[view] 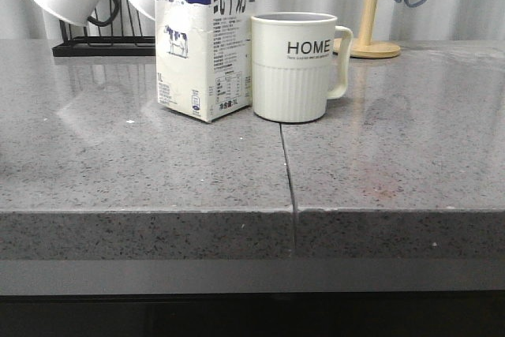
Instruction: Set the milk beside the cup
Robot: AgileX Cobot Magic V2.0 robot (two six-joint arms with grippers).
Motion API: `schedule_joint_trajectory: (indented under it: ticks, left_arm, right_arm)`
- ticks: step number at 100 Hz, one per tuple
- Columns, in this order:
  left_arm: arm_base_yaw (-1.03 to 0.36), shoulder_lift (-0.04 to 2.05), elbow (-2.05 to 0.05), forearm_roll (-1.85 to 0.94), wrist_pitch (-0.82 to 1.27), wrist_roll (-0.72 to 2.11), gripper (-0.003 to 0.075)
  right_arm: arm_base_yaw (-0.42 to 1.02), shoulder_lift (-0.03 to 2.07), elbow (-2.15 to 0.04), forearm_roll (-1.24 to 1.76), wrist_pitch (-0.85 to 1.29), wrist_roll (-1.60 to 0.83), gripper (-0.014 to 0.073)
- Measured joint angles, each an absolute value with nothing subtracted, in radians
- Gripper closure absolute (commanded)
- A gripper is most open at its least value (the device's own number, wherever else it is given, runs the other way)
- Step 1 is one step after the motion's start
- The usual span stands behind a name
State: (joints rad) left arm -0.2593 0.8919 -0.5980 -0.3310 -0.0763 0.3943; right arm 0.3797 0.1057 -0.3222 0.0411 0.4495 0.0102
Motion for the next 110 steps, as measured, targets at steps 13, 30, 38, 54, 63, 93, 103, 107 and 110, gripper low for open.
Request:
schedule_joint_trajectory:
  ticks: [13,30,38,54,63,93,103,107,110]
  left_arm:
    - [-0.170,0.797,-0.553,-0.331,-0.034,0.394,0.0741]
    - [-0.094,0.647,-0.479,-0.331,0.000,0.394,0.0741]
    - [-0.072,0.587,-0.450,-0.331,0.028,0.394,0.0741]
    - [-0.053,0.476,-0.391,-0.329,0.055,0.394,0.0741]
    - [-0.048,0.426,-0.364,-0.329,0.065,0.394,0.0741]
    - [-0.048,0.352,-0.298,-0.329,0.066,0.394,0.0741]
    - [-0.048,0.346,-0.280,-0.329,0.066,0.394,0.0741]
    - [-0.048,0.342,-0.271,-0.329,0.067,0.394,0.0741]
    - [-0.048,0.339,-0.264,-0.329,0.067,0.394,0.0741]
  right_arm:
    - [0.380,0.106,-0.322,0.041,0.449,0.010,0.0659]
    - [0.380,0.106,-0.322,0.041,0.449,0.010,0.0659]
    - [0.380,0.106,-0.322,0.041,0.449,0.010,0.0659]
    - [0.380,0.106,-0.322,0.041,0.449,0.010,0.0659]
    - [0.380,0.106,-0.322,0.041,0.449,0.010,0.0659]
    - [0.380,0.106,-0.322,0.041,0.449,0.010,0.0659]
    - [0.380,0.106,-0.322,0.041,0.449,0.010,0.0659]
    - [0.380,0.106,-0.322,0.041,0.449,0.010,0.0659]
    - [0.380,0.106,-0.322,0.041,0.449,0.010,0.0659]
